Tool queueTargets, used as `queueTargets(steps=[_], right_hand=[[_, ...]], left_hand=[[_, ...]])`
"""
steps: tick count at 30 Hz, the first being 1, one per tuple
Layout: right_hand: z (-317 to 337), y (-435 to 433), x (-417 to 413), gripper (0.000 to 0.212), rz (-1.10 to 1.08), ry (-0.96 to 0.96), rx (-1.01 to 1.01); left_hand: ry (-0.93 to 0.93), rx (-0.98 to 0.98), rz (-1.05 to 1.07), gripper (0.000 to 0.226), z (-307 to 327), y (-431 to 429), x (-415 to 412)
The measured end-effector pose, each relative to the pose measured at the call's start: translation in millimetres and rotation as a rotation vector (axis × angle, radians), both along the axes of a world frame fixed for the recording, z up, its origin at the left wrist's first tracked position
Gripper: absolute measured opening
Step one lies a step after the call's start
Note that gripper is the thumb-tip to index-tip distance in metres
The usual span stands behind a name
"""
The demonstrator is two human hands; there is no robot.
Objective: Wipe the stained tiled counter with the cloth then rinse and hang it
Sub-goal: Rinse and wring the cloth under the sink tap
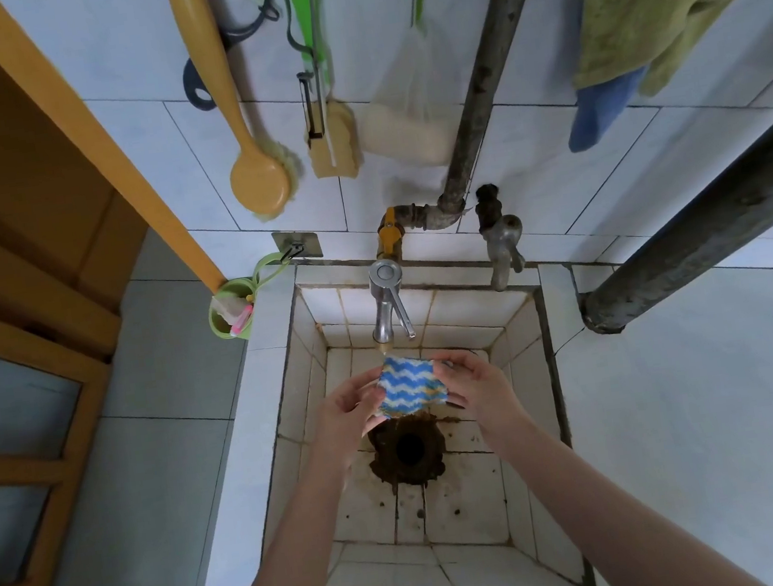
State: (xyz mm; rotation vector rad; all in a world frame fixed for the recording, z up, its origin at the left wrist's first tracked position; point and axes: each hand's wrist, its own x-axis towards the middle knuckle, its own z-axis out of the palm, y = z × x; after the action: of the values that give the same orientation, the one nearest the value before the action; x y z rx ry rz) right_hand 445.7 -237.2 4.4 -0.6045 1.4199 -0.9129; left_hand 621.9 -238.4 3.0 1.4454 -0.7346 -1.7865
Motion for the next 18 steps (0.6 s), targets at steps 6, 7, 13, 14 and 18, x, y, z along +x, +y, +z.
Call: queueTargets(steps=[6,7,13,14,18], right_hand=[[-1,-5,4,0.007,-0.031,0.014,0.014],[-1,-8,6,0.007,-0.035,0.017,0.027],[-2,-21,19,0.006,-0.024,0.008,0.046],[-2,-22,18,0.006,-0.027,0.011,0.045],[2,-17,7,0.009,-0.038,0.013,0.027]], left_hand=[[-0.010,-0.013,0.028,0.025,2,-3,-2],[-0.009,-0.015,0.040,0.025,3,-4,-2],[0.015,-0.040,0.107,0.026,8,-10,3],[0.022,-0.039,0.108,0.026,9,-11,3],[0.025,-0.032,0.067,0.025,8,-10,-3]])
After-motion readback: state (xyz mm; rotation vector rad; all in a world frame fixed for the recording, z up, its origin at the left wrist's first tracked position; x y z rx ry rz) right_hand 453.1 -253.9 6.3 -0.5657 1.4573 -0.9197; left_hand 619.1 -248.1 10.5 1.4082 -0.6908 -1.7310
